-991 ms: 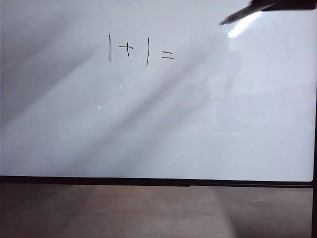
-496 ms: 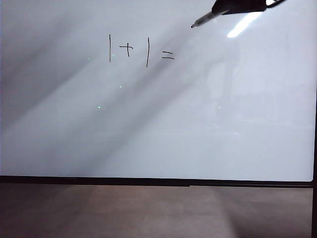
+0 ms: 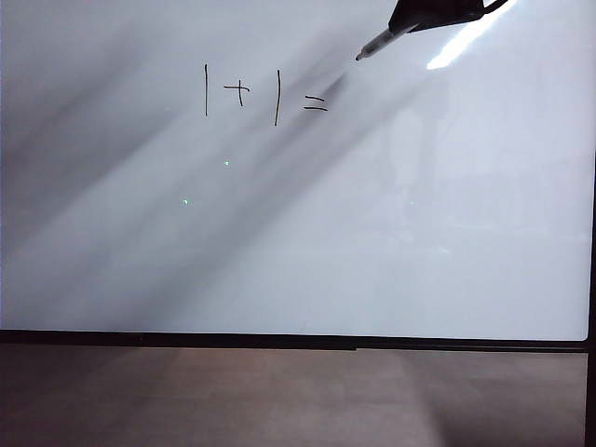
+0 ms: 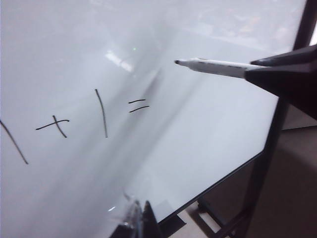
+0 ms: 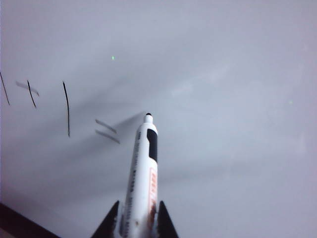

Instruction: Reach to the right to find the marker pen, pick it up, and write the answer to the math problem on the whiteboard.

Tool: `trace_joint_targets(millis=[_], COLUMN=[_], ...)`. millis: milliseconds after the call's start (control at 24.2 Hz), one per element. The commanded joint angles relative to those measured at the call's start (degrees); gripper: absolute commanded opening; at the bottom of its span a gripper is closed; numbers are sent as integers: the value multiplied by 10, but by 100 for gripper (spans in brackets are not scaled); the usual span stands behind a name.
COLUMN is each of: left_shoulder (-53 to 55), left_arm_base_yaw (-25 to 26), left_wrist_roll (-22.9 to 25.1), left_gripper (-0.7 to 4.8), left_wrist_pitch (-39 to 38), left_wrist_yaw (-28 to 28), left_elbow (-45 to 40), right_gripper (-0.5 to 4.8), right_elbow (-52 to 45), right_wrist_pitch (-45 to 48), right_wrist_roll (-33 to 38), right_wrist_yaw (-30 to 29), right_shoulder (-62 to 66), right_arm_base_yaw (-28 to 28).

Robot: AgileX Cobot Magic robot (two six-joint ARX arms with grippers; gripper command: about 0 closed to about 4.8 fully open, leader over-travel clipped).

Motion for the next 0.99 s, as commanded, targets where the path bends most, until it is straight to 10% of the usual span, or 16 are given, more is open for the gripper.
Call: trace_joint_targets(millis=[41,991], left_shoulder=[3,3], left_arm_base_yaw=[0,0], left_wrist_roll=[2,3], left_gripper=[-5,-5], left_wrist_pitch=[21,21], left_wrist_yaw=[-2,-3], left_elbow=[2,2], right_gripper=[-6,-6], right_elbow=[2,3], right_wrist_pitch=[0,38], right_wrist_roll=[-17,-59], right_wrist_yaw=[1,1], right_shoulder=[0,33], right_arm_base_yaw=[2,1])
